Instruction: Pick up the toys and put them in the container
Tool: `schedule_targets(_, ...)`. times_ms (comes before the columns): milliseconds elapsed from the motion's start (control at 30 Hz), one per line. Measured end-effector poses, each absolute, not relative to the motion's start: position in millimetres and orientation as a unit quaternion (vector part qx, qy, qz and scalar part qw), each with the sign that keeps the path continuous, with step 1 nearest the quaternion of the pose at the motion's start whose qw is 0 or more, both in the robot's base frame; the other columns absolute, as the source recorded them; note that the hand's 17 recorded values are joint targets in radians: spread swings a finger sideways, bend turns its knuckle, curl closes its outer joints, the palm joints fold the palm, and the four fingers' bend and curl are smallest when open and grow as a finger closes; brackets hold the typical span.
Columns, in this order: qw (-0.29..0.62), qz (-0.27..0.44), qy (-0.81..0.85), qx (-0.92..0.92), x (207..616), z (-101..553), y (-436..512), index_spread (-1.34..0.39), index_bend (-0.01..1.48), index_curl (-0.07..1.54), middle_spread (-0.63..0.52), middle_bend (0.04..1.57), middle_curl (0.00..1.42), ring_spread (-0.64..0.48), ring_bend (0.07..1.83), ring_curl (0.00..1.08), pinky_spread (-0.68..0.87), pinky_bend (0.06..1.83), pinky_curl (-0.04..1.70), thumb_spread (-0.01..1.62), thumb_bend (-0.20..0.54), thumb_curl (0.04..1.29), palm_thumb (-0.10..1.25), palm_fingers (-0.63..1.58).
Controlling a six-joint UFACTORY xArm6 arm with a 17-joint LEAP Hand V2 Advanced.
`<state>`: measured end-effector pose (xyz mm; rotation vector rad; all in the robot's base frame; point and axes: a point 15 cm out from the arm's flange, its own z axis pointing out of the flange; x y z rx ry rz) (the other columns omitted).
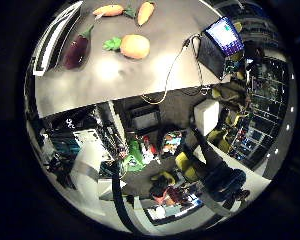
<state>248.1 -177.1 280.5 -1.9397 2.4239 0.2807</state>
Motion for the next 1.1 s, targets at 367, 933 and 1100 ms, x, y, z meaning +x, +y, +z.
schedule_targets(367,-0.023,-0.004,0.769,-0.639,265.7,289.3,-260.7,-0.36,0.14,0.28,0.05,0.20,0.32,0.18,0.21,0.25,0.42,0.34,0.32,0.93,-0.036,0.31,0.59,0.12)
schedule_targets(933,-0.038,-0.014,0.734,-0.678,278.5,304.0,-283.8,-0.35,0.15,0.26,0.05,0.22,0.34,0.17,0.24,0.27,0.40,0.37,0.32,0.91,-0.030,0.31,0.55,0.09)
schedule_targets(1100,-0.070,-0.033,0.688,-0.721,299.5,317.3,-260.5,-0.36,0.15,0.26,0.05,0.21,0.34,0.18,0.23,0.27,0.42,0.38,0.32,0.92,-0.033,0.31,0.56,0.08)
